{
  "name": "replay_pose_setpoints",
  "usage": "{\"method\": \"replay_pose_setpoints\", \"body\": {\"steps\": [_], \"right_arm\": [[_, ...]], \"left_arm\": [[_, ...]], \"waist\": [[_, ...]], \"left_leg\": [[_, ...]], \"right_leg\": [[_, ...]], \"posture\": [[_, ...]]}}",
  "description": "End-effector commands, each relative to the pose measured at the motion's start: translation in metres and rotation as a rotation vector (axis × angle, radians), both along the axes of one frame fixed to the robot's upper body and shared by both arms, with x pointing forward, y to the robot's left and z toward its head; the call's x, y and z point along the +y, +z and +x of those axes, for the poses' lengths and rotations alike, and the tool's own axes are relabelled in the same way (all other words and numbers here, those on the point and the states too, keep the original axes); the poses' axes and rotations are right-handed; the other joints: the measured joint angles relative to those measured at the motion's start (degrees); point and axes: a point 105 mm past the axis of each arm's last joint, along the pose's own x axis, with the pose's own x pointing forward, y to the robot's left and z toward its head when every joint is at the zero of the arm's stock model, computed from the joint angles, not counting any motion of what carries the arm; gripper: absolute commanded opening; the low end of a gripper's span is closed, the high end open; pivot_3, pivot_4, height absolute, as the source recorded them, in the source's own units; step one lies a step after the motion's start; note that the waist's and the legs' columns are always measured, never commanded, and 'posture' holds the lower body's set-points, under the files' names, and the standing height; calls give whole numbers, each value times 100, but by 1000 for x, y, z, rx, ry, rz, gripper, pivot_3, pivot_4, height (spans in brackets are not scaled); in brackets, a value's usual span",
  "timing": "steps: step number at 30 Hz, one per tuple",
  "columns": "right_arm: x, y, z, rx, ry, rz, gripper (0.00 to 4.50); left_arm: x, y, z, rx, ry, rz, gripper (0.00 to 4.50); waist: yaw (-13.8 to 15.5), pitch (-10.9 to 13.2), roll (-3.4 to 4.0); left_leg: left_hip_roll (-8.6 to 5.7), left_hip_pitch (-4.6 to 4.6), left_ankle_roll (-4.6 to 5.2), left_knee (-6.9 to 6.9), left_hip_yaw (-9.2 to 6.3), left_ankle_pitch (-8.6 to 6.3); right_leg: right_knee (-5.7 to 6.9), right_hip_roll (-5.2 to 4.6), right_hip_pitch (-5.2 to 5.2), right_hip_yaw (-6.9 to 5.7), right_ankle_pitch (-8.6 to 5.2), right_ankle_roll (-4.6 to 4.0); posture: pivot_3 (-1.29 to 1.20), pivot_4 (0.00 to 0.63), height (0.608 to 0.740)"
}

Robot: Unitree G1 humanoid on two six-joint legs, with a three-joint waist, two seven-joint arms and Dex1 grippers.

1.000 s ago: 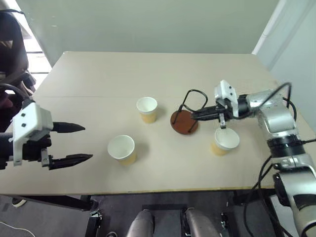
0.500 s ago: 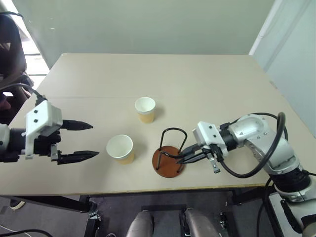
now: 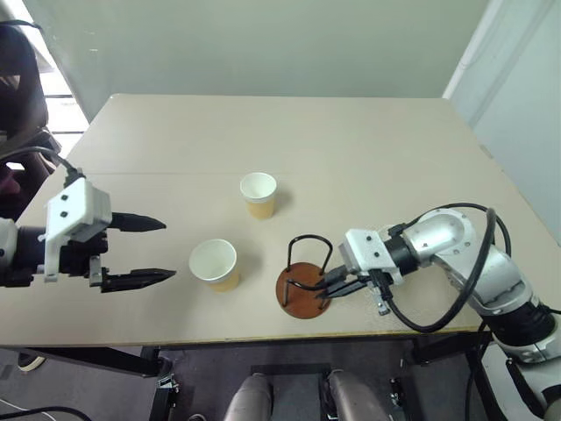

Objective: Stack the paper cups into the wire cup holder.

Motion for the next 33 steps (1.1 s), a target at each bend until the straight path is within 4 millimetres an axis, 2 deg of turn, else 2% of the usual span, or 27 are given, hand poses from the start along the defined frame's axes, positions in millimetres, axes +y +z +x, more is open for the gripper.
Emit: {"method": "replay_pose_setpoints", "body": {"steps": [1,5,11,14,19,23,25,27,29,33], "right_arm": [[0,-2,-2,-13,20,-33,21],[0,-3,-2,-4,22,-44,1044],[-3,-3,2,-27,17,-58,3093],[-10,5,2,-52,10,-65,4168],[-38,33,4,-111,-45,-92,4168],[-70,74,7,-202,-150,-92,4168],[-88,86,9,-247,-224,-120,4168],[-106,84,14,-259,-306,-169,4168],[-121,71,22,-268,-374,-235,4168],[-130,48,32,-269,-416,-301,4168]], "left_arm": [[1,10,-1,-34,5,27,4500],[1,10,-1,-34,8,26,4500],[1,9,-1,-37,8,23,4500],[0,9,1,-40,5,21,4500],[0,11,7,-59,-10,16,4500],[-7,19,7,-82,-62,-32,4500],[-13,24,3,-86,-105,-63,4500],[-22,28,-2,-86,-163,-93,4500],[-32,32,-8,-88,-220,-124,4500],[-46,42,-14,-107,-289,-172,4500]], "waist": [[0,-2,-3],[3,-3,-5],[4,-3,-5],[5,-3,-5],[39,-2,-4],[58,-1,-4],[64,-1,-4],[74,-3,-7],[85,-4,-12],[88,2,-7]], "left_leg": [[0,1,0,0,0,0],[3,0,0,1,-1,0],[9,-4,-3,-1,0,-1],[12,-5,-4,-2,1,-2],[13,-9,-5,-1,1,-3],[13,-17,-9,-2,1,-5],[15,-22,-12,-3,2,-6],[21,-26,-17,-5,2,-10],[29,-25,-24,-4,2,-15],[30,-25,-23,4,6,-15]], "right_leg": [[0,1,0,0,1,-1],[0,4,-1,0,2,-4],[-5,9,-4,1,0,-6],[-9,12,-4,1,0,-6],[-12,13,-5,1,2,-8],[-17,13,-10,1,1,-10],[-20,16,-16,1,0,-10],[-23,20,-18,1,-1,-12],[-25,26,-16,1,-1,-12],[-23,29,-16,4,6,0]], "posture": [[0,150,740],[0,150,740],[0,150,740],[0,150,740],[0,150,740],[0,150,740],[0,150,740],[0,150,740],[0,150,740],[0,150,740]]}}
